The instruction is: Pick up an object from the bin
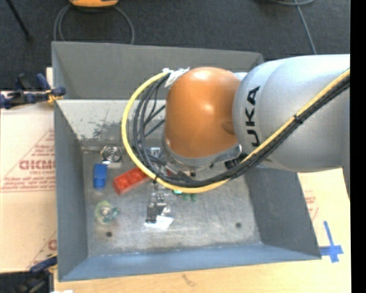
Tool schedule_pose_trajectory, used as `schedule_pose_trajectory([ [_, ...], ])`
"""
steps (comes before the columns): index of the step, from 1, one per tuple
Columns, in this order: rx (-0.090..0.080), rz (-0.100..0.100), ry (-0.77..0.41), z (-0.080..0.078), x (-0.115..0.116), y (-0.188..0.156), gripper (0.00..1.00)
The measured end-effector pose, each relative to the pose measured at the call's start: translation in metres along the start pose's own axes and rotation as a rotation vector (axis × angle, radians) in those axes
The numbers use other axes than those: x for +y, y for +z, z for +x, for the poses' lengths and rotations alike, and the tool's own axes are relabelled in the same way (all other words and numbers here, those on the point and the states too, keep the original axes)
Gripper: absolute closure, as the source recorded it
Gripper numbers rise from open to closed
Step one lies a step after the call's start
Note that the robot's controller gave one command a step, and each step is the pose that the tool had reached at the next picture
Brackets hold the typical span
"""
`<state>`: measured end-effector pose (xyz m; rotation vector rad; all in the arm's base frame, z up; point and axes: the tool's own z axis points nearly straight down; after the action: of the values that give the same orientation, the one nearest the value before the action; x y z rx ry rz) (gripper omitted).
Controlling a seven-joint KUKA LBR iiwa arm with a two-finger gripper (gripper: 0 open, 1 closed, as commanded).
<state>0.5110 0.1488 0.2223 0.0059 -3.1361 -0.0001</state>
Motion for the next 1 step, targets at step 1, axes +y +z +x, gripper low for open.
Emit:
schedule_pose_trajectory([
  [1, -0.017, -0.001, -0.260, -0.0915, -0.0670, 0.1325, 0.00],
])
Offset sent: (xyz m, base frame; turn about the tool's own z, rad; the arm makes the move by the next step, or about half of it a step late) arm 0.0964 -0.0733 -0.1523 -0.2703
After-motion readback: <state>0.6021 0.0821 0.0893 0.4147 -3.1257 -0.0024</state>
